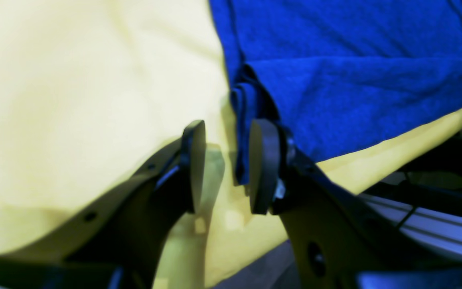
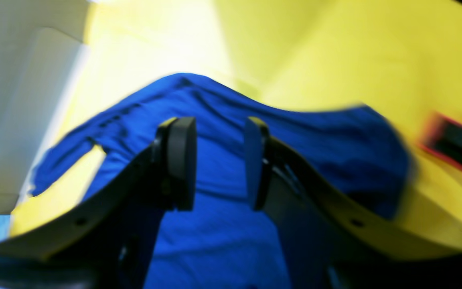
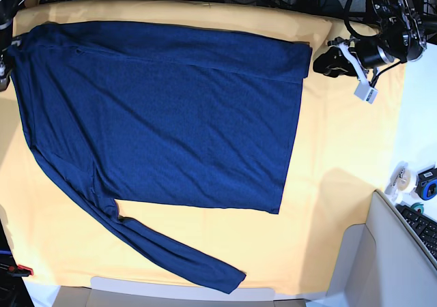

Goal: Fold the T-shirt properly
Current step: 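Move both grippers along the shirt's sides toward the hem corners, then close both grippers on the shirt's hem edge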

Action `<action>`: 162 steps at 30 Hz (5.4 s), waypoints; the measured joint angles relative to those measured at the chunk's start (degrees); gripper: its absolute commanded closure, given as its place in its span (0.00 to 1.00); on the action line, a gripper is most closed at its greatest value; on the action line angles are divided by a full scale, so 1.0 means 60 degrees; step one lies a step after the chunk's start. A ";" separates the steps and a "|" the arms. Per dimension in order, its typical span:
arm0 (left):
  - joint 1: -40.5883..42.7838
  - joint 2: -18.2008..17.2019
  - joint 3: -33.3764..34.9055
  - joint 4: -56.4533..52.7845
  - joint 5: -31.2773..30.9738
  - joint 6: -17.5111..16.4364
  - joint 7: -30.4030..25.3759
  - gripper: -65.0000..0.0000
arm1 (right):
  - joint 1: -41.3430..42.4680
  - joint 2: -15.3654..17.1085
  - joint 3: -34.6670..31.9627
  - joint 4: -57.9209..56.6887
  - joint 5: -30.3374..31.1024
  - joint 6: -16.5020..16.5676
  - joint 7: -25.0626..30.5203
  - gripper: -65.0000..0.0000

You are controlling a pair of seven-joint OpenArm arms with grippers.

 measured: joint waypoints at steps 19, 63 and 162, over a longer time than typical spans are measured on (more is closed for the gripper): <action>-0.1676 0.0353 0.0011 -0.0026 -0.0015 0.0470 -0.0004 0.71 | 0.7981 0.4324 -0.6207 -1.0743 -0.2397 0.4492 0.0095 0.55; -0.1417 0.0623 0.0000 -0.0022 0.0025 0.0645 -0.0004 0.71 | 0.8608 0.4175 -0.5439 -1.4469 -0.7125 0.7085 0.3067 0.65; -0.9060 0.1537 0.4856 -1.1511 0.2080 0.0754 -0.8320 1.00 | 0.7847 0.3140 -0.5023 -1.3526 -0.6823 0.7657 0.3442 1.00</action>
